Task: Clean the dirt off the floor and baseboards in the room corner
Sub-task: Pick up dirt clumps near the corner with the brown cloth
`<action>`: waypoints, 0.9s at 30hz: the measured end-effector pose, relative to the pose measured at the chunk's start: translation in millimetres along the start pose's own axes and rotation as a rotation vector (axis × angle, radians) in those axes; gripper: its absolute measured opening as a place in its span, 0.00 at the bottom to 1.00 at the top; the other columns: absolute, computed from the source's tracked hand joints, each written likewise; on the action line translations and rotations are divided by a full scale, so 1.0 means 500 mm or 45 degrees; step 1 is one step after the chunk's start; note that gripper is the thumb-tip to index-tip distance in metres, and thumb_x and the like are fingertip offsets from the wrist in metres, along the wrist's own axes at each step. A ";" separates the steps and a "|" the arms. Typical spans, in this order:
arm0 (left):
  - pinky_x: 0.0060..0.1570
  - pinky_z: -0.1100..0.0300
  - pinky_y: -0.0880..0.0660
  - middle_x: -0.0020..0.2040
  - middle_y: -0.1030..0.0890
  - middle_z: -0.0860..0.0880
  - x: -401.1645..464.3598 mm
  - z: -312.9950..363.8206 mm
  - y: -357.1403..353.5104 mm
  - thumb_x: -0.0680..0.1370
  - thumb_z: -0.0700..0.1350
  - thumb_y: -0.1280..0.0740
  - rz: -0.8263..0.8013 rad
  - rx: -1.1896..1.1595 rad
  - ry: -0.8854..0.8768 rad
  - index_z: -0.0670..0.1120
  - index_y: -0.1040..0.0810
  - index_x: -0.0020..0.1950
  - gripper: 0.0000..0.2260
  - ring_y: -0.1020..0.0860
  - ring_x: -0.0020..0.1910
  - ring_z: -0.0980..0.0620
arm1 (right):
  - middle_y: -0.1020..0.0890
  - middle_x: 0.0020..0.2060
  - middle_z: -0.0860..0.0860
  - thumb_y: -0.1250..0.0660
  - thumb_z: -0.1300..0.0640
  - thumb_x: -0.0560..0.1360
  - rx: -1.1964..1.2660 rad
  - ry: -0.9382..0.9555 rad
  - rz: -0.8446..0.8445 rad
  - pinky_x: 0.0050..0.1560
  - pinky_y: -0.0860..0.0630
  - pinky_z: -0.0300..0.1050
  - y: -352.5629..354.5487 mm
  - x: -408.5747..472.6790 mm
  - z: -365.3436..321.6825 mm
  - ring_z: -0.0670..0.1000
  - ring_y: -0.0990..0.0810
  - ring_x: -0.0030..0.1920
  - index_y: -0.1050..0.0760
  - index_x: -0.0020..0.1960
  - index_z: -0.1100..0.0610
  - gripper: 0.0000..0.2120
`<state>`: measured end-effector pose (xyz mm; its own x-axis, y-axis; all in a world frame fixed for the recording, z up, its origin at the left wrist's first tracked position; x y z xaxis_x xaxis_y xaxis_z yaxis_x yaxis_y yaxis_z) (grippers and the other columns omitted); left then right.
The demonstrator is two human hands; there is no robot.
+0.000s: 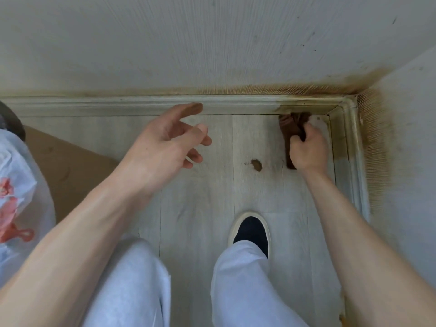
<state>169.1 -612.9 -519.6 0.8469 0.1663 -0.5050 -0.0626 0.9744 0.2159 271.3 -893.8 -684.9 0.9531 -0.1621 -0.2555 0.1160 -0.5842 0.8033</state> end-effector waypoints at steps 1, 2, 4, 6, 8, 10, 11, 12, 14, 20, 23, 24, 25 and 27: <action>0.45 0.56 0.22 0.50 0.14 0.49 -0.001 0.000 0.002 0.84 0.46 0.35 0.006 0.000 0.001 0.55 0.26 0.72 0.16 0.20 0.38 0.53 | 0.21 0.59 0.58 0.40 0.59 0.80 -0.088 0.039 -0.044 0.54 0.26 0.48 -0.006 0.019 -0.014 0.59 0.22 0.58 0.23 0.65 0.58 0.15; 0.45 0.56 0.23 0.50 0.14 0.49 0.000 -0.001 0.004 0.84 0.46 0.35 0.014 0.003 0.002 0.55 0.26 0.72 0.16 0.20 0.38 0.54 | 0.21 0.61 0.58 0.40 0.60 0.81 -0.164 0.099 -0.100 0.54 0.28 0.47 -0.023 0.031 -0.033 0.60 0.22 0.60 0.23 0.66 0.58 0.16; 0.45 0.56 0.23 0.50 0.14 0.49 0.003 -0.005 0.008 0.84 0.46 0.35 0.036 0.010 0.009 0.54 0.26 0.72 0.16 0.20 0.37 0.54 | 0.21 0.63 0.56 0.39 0.63 0.80 -0.245 0.297 -0.213 0.57 0.29 0.47 -0.076 0.030 -0.084 0.59 0.24 0.62 0.22 0.68 0.56 0.18; 0.45 0.57 0.23 0.50 0.14 0.49 0.005 -0.007 0.013 0.84 0.46 0.35 0.052 0.018 0.017 0.55 0.26 0.72 0.16 0.20 0.37 0.54 | 0.20 0.61 0.54 0.39 0.64 0.79 -0.244 0.557 -0.366 0.59 0.29 0.49 -0.132 -0.001 -0.132 0.58 0.25 0.61 0.20 0.66 0.54 0.19; 0.45 0.56 0.23 0.50 0.14 0.50 0.005 -0.010 0.017 0.84 0.47 0.35 0.054 0.033 0.014 0.55 0.25 0.72 0.16 0.20 0.38 0.54 | 0.20 0.58 0.53 0.39 0.66 0.79 -0.315 0.810 -0.601 0.59 0.30 0.52 -0.166 -0.040 -0.148 0.56 0.26 0.59 0.18 0.63 0.53 0.18; 0.46 0.55 0.23 0.50 0.14 0.50 0.004 -0.011 0.021 0.84 0.47 0.35 0.046 0.033 0.011 0.56 0.25 0.71 0.16 0.19 0.38 0.54 | 0.19 0.57 0.51 0.38 0.66 0.79 -0.411 0.956 -0.780 0.58 0.30 0.53 -0.159 -0.056 -0.131 0.54 0.27 0.57 0.16 0.60 0.52 0.17; 0.46 0.55 0.22 0.50 0.14 0.50 0.002 -0.011 0.027 0.84 0.47 0.35 0.050 0.021 0.006 0.56 0.25 0.71 0.15 0.19 0.39 0.54 | 0.19 0.56 0.50 0.38 0.66 0.78 -0.442 0.991 -0.845 0.58 0.29 0.53 -0.147 -0.054 -0.119 0.54 0.27 0.57 0.16 0.59 0.52 0.18; 0.47 0.55 0.23 0.50 0.14 0.50 -0.001 -0.012 0.030 0.84 0.47 0.35 0.053 0.010 0.003 0.57 0.25 0.71 0.15 0.19 0.39 0.53 | 0.19 0.56 0.50 0.39 0.67 0.78 -0.477 1.009 -0.902 0.58 0.29 0.53 -0.130 -0.049 -0.110 0.54 0.27 0.56 0.15 0.58 0.52 0.18; 0.47 0.54 0.23 0.50 0.13 0.50 -0.005 -0.013 0.034 0.84 0.47 0.35 0.055 -0.006 0.000 0.56 0.25 0.71 0.15 0.19 0.39 0.53 | 0.18 0.54 0.50 0.40 0.69 0.78 -0.490 0.999 -0.946 0.59 0.29 0.52 -0.096 -0.029 -0.106 0.55 0.26 0.56 0.15 0.58 0.53 0.19; 0.46 0.55 0.23 0.50 0.13 0.50 -0.003 -0.015 0.037 0.84 0.47 0.35 0.084 0.003 0.002 0.56 0.25 0.71 0.15 0.19 0.38 0.53 | 0.19 0.56 0.51 0.38 0.66 0.79 -0.358 0.978 -0.679 0.60 0.31 0.51 -0.153 -0.015 -0.214 0.55 0.25 0.58 0.16 0.60 0.53 0.17; 0.46 0.54 0.23 0.50 0.13 0.50 0.002 -0.018 0.036 0.84 0.47 0.35 0.074 0.015 0.010 0.57 0.25 0.71 0.15 0.19 0.39 0.54 | 0.20 0.54 0.49 0.38 0.61 0.80 -0.597 1.162 -0.830 0.59 0.36 0.48 -0.195 -0.084 -0.197 0.54 0.26 0.58 0.17 0.58 0.49 0.14; 0.47 0.54 0.23 0.50 0.13 0.50 0.003 -0.019 0.037 0.84 0.47 0.35 0.066 0.020 0.009 0.57 0.25 0.71 0.15 0.19 0.39 0.53 | 0.20 0.53 0.48 0.38 0.61 0.80 -0.629 1.201 -0.862 0.57 0.38 0.47 -0.188 -0.096 -0.174 0.53 0.27 0.57 0.16 0.56 0.49 0.13; 0.47 0.54 0.23 0.50 0.13 0.50 0.003 -0.020 0.038 0.84 0.47 0.35 0.060 0.022 0.004 0.57 0.25 0.70 0.15 0.19 0.39 0.53 | 0.20 0.52 0.47 0.37 0.60 0.80 -0.643 1.218 -0.889 0.57 0.39 0.47 -0.175 -0.097 -0.149 0.53 0.27 0.57 0.16 0.55 0.49 0.13; 0.47 0.54 0.23 0.50 0.13 0.49 0.002 -0.021 0.038 0.84 0.47 0.35 0.056 0.019 -0.005 0.57 0.25 0.70 0.15 0.19 0.39 0.53 | 0.19 0.52 0.47 0.37 0.62 0.79 -0.668 1.189 -0.957 0.57 0.37 0.47 -0.139 -0.083 -0.114 0.53 0.27 0.56 0.16 0.55 0.49 0.14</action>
<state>163.3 -592.6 -524.6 0.8456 0.2084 -0.4915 -0.0921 0.9638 0.2503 239.4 -801.1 -699.5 0.4165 0.7991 -0.4335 0.5934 0.1223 0.7955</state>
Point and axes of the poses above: each hand's wrist, its own x-axis towards the middle knuckle, its own y-axis out of the back of the hand, z = x × y, the point moved 1 cm from there along x, towards the middle knuckle
